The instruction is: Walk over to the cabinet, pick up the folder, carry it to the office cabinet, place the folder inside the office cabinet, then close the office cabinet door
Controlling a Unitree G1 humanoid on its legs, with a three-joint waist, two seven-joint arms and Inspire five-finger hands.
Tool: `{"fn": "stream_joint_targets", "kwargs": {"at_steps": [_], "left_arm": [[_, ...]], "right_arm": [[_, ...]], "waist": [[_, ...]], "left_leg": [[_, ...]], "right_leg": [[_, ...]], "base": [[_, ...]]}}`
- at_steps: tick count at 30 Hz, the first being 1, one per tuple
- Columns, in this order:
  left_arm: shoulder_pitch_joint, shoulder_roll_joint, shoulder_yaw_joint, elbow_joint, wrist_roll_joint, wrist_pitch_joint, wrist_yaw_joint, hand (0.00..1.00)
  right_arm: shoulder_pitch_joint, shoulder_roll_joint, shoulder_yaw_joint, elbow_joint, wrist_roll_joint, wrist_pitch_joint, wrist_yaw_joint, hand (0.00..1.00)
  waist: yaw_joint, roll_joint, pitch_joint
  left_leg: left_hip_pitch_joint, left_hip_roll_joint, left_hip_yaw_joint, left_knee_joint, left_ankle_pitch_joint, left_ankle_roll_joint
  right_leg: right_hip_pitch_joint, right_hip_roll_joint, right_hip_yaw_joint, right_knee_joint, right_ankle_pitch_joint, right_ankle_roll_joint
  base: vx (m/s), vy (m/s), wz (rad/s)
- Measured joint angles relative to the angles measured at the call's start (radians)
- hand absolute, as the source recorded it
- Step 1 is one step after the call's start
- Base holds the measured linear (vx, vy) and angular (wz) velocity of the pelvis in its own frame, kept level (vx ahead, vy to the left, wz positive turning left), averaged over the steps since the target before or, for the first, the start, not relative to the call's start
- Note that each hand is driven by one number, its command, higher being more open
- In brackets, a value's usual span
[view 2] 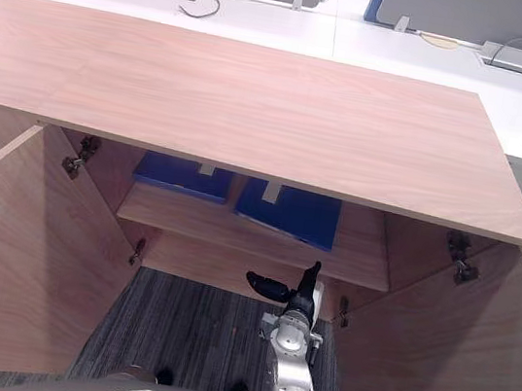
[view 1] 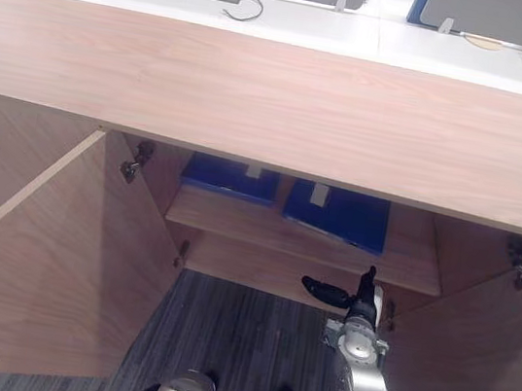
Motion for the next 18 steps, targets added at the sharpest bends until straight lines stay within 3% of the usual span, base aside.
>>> {"fn": "stream_joint_targets", "kwargs": {"at_steps": [5, 9, 16, 18], "left_arm": [[-0.001, 0.037, -0.088, 0.004, 0.074, -0.017, -0.005, 1.0], [-0.002, 0.057, -0.123, -0.011, 0.074, -0.036, -0.008, 1.0], [-0.005, 0.063, -0.197, -0.031, 0.069, -0.034, -0.005, 1.0], [-0.006, 0.062, -0.212, -0.034, 0.069, -0.034, -0.004, 1.0]], "right_arm": [[-0.181, -0.084, 0.066, 0.095, -0.122, -0.001, 0.004, 1.0], [-0.391, -0.17, 0.117, 0.27, -0.189, -0.002, 0.01, 1.0], [-0.662, -0.243, 0.214, 0.474, -0.194, -0.009, 0.049, 1.0], [-0.694, -0.242, 0.23, 0.522, -0.193, -0.009, 0.064, 1.0]], "waist": [[0.013, -0.008, -0.002], [0.05, -0.014, 0.014], [0.109, 0.005, 0.127], [0.112, 0.01, 0.154]], "left_leg": [[-0.021, -0.035, 0.003, 0.007, 0.004, 0.007], [-0.072, -0.068, -0.009, 0.043, 0.01, 0.017], [-0.188, -0.102, -0.044, 0.111, 0.03, 0.053], [-0.198, -0.108, -0.057, 0.109, 0.037, 0.049]], "right_leg": [[0.025, -0.012, 0.025, -0.107, 0.077, 0.028], [0.008, -0.031, 0.02, -0.135, 0.111, 0.038], [-0.063, -0.054, -0.001, -0.132, 0.15, 0.03], [-0.066, -0.06, -0.014, -0.132, 0.153, 0.031]], "base": [[-0.01, 0.127, -0.08], [-0.07, 0.091, 0.13], [-0.12, 0.067, 0.17], [-0.08, 0.027, 0.22]]}}
